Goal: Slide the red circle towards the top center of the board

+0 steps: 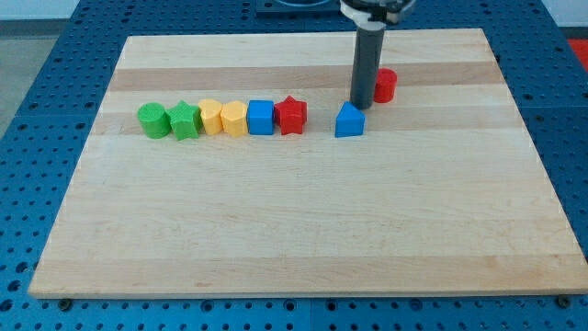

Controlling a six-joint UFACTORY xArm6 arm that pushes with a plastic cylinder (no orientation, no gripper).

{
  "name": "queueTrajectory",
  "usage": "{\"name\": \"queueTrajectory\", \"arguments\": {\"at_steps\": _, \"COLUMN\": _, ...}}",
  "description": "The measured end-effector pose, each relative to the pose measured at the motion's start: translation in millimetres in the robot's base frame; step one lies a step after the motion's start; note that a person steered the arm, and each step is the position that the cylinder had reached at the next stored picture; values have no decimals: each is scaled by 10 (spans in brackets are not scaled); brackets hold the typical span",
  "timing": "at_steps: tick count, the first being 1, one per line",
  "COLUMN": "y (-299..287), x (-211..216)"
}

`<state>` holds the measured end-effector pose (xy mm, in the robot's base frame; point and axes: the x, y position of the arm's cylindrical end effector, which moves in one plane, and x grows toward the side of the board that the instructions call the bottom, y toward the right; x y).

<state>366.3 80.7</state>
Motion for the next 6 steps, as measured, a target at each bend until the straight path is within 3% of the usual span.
{"name": "queueTrajectory", "arguments": {"at_steps": 2, "y": 515, "x": -280}}
{"name": "queueTrajectory", "arguments": {"at_steps": 6, "y": 226, "x": -995}}
